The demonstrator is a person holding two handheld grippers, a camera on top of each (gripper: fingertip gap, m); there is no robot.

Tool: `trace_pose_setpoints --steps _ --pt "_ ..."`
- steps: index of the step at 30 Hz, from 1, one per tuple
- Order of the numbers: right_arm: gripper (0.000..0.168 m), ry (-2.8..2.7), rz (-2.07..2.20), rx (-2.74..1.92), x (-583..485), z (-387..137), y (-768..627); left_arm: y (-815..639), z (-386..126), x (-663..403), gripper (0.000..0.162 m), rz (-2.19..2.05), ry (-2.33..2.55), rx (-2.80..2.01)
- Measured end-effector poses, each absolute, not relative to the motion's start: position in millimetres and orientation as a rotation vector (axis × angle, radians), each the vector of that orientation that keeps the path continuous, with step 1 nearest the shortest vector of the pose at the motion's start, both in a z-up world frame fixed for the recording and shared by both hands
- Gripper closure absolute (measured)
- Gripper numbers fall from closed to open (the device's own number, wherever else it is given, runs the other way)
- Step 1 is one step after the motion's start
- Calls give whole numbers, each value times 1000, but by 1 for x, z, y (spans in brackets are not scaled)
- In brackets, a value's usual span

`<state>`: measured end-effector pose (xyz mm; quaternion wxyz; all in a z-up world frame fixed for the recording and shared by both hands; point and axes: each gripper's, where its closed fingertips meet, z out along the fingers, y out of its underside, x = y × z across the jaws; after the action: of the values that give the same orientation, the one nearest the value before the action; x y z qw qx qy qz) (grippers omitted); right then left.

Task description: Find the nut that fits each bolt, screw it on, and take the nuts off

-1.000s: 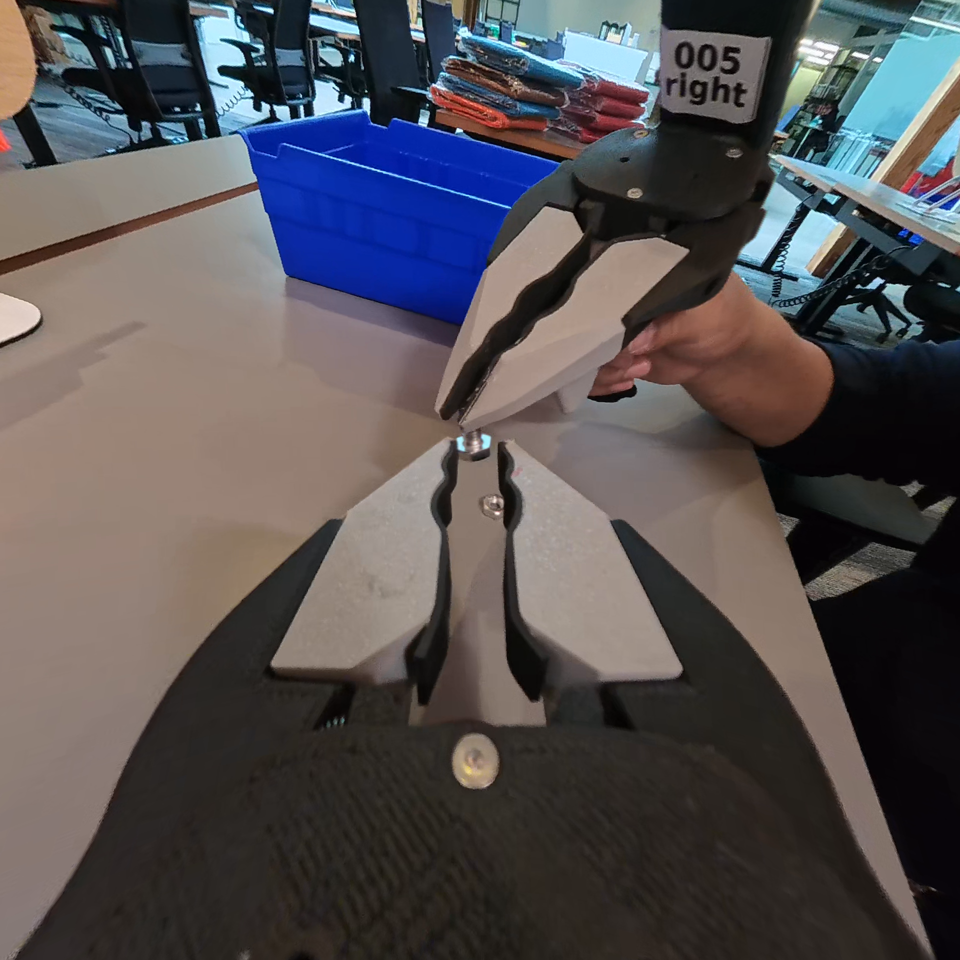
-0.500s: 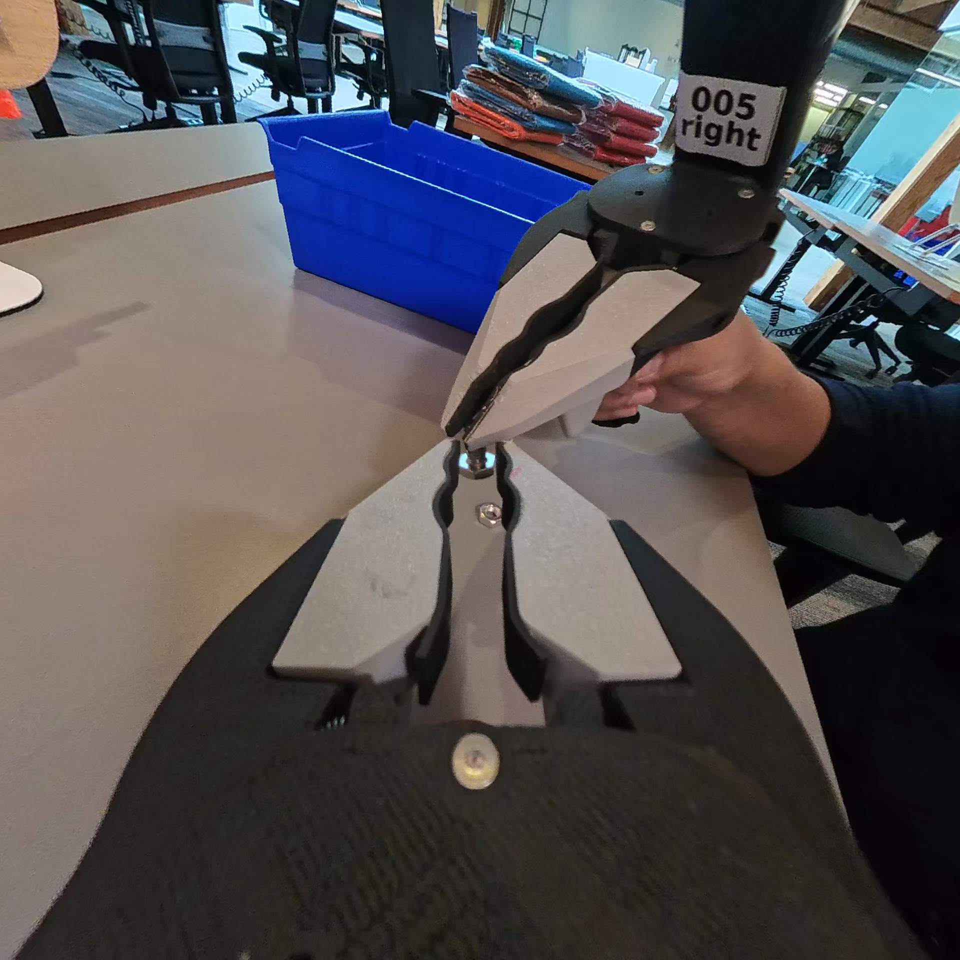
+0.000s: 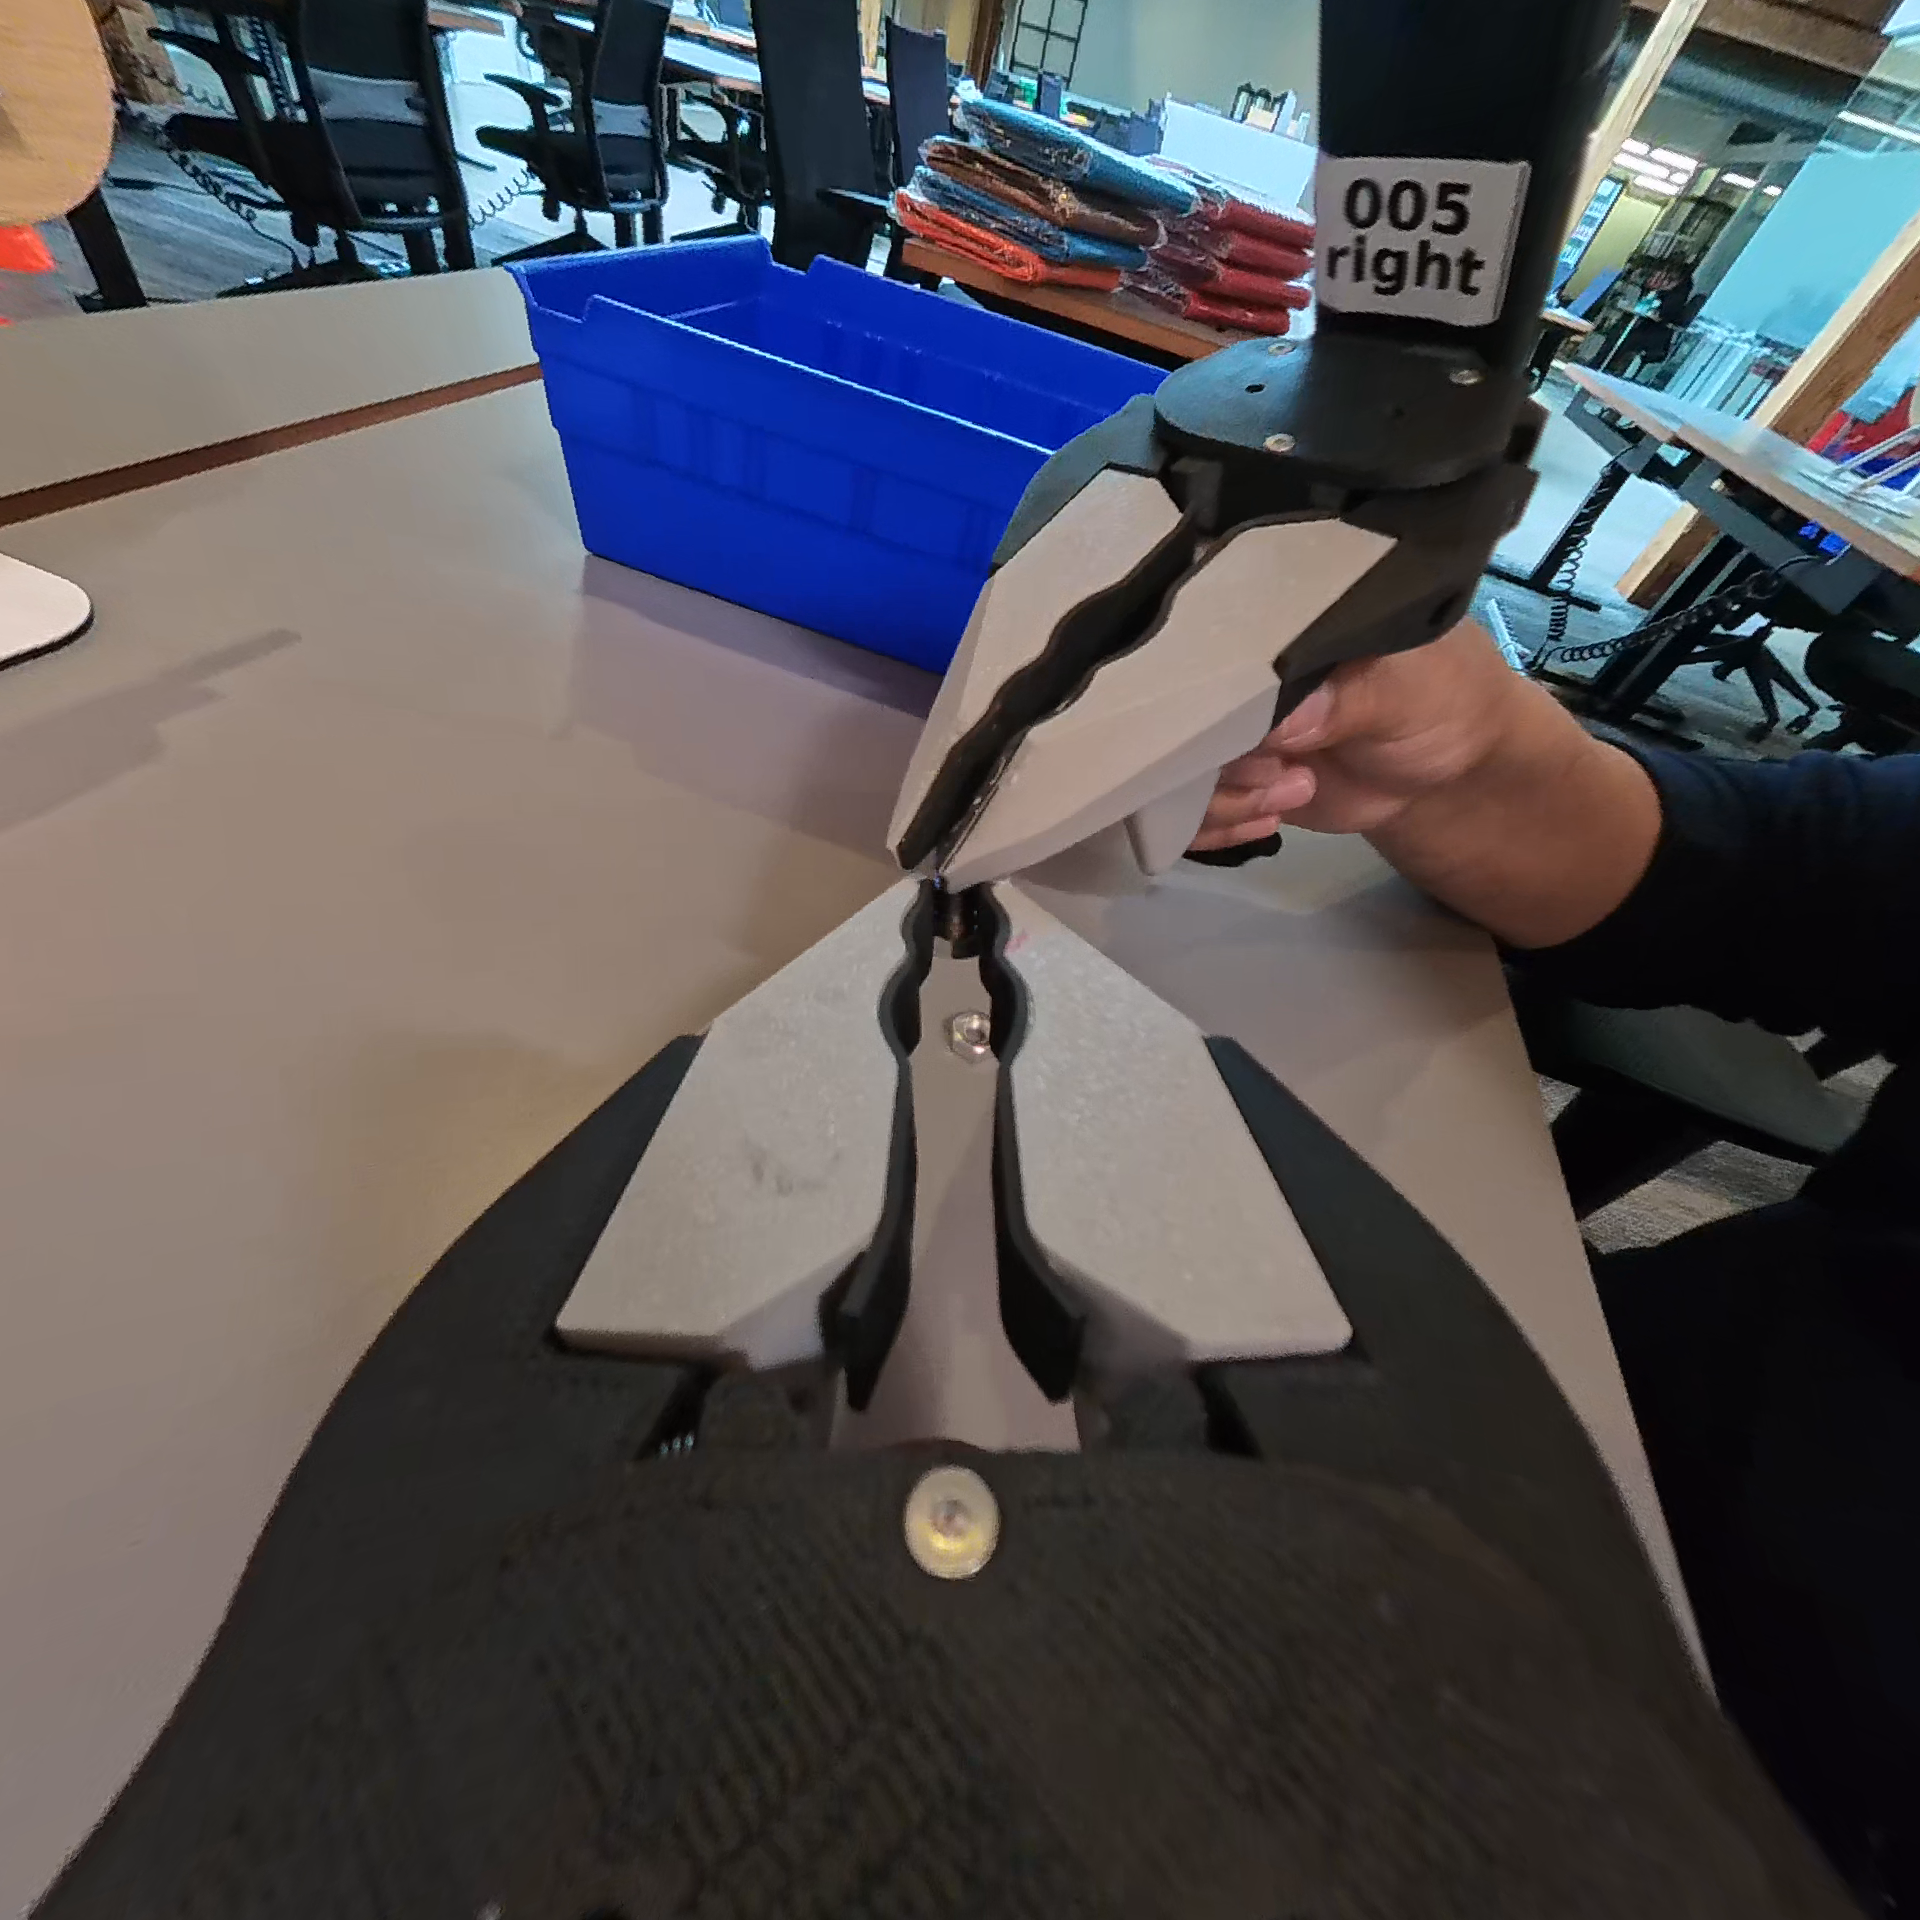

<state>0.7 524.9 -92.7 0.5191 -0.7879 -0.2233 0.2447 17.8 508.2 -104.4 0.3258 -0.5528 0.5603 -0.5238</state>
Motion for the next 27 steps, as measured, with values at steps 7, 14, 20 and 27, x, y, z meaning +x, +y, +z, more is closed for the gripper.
trace_pose_setpoints --steps 7,14,20,27 --pt "165 -549 601 -1832 -3 -83 523 505 -96 15 157 -1475 1452 -1411" --pt "159 -475 628 -1730 24 -57 517 504 -98 15 157 -1478 1474 -1389" --pt "150 -593 542 -2021 36 -125 494 507 -88 6 157 -1499 1484 -1272" --pt "151 -716 382 -2169 38 -170 476 503 -86 7 157 -1446 1531 -1092"
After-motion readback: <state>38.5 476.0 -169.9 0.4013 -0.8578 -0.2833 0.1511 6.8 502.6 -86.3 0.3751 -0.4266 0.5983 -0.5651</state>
